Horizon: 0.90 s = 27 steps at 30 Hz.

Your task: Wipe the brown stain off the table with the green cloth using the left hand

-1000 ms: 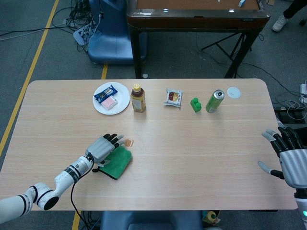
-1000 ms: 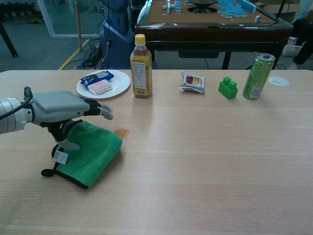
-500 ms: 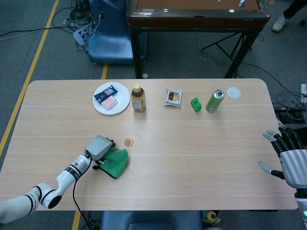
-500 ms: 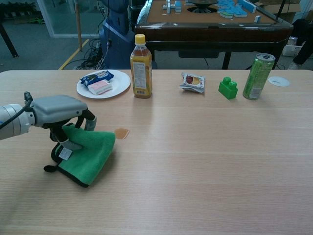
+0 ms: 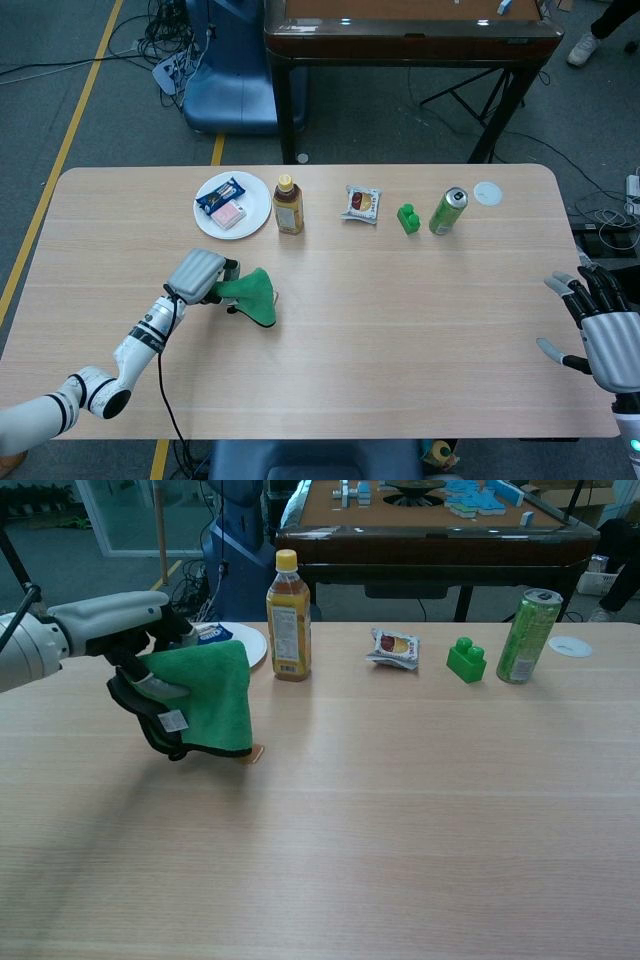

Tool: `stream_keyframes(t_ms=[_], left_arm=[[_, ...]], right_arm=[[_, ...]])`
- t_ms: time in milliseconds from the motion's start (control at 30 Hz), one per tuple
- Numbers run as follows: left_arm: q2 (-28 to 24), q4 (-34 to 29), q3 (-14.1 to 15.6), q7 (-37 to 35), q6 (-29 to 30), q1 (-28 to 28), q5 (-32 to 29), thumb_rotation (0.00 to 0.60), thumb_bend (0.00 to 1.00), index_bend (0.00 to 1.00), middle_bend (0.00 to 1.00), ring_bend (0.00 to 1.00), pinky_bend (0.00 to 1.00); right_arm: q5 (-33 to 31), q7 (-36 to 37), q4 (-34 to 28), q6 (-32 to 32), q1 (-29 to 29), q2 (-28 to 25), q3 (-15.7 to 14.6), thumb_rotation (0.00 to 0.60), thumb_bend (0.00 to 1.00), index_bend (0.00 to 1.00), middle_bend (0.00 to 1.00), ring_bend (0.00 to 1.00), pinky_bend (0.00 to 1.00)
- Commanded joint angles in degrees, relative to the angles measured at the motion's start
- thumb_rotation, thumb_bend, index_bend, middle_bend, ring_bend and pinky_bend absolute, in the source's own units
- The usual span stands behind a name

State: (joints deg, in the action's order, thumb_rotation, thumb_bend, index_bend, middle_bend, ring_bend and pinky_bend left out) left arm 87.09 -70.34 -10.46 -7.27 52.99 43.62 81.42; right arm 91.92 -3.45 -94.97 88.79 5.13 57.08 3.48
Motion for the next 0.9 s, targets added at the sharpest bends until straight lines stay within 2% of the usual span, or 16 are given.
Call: stream_keyframes(t_ms=[33,167,300,567,767,900], left_arm=[[2.36,1.63,-0.77,1.52,-0.58,1.50,-1.06,0.600,0.22,0.62,0.66,0.66,0.89],[6.02,5.37,-0.88,2.60,-1.78,3.20,-1.85,0.600,0.22,0.62,0.66,0.66,0.89],[10.89,11.78,-0.52,4.50,-1.34,4.64,-1.56,0.600,0.22,0.62,0.66,0.65,0.88],[16.78,20.32,0.54,3.81,-3.01,6.34,-1.63,0.600,0.22,0.61,0.66,0.65,0.88],[18.27,22.08,2.52,2.54,-4.69,7.13,-0.26,0.600,0.22,0.60,0.64,0.64,0.86],[17.35,20.27,4.01,0.86,-8.72,7.79,-0.20,0.600,0.22,0.59,0.63,0.64,0.83]], right_arm=[[-0.09,0.01,-0.04,0.14,-0.17,-0.11,-0.03,0.600,0.22,0.21,0.22,0.10,0.03],[-0.27,0.02,-0.10,0.43,-0.50,-0.33,-0.08,0.600,0.22,0.21,0.22,0.10,0.03],[-0.46,0.03,-0.18,0.08,-0.55,-0.51,-0.18,0.600,0.22,0.21,0.22,0.10,0.03],[-0.54,0.16,-0.16,-0.59,-0.29,-0.52,-0.18,0.600,0.22,0.21,0.22,0.10,0.03],[-0.73,0.17,-0.23,-0.94,-0.24,-0.63,-0.20,0.600,0.22,0.21,0.22,0.10,0.03],[-0.69,0.23,-0.22,-0.93,-0.31,-0.63,-0.27,0.600,0.22,0.21,0.22,0.10,0.03]])
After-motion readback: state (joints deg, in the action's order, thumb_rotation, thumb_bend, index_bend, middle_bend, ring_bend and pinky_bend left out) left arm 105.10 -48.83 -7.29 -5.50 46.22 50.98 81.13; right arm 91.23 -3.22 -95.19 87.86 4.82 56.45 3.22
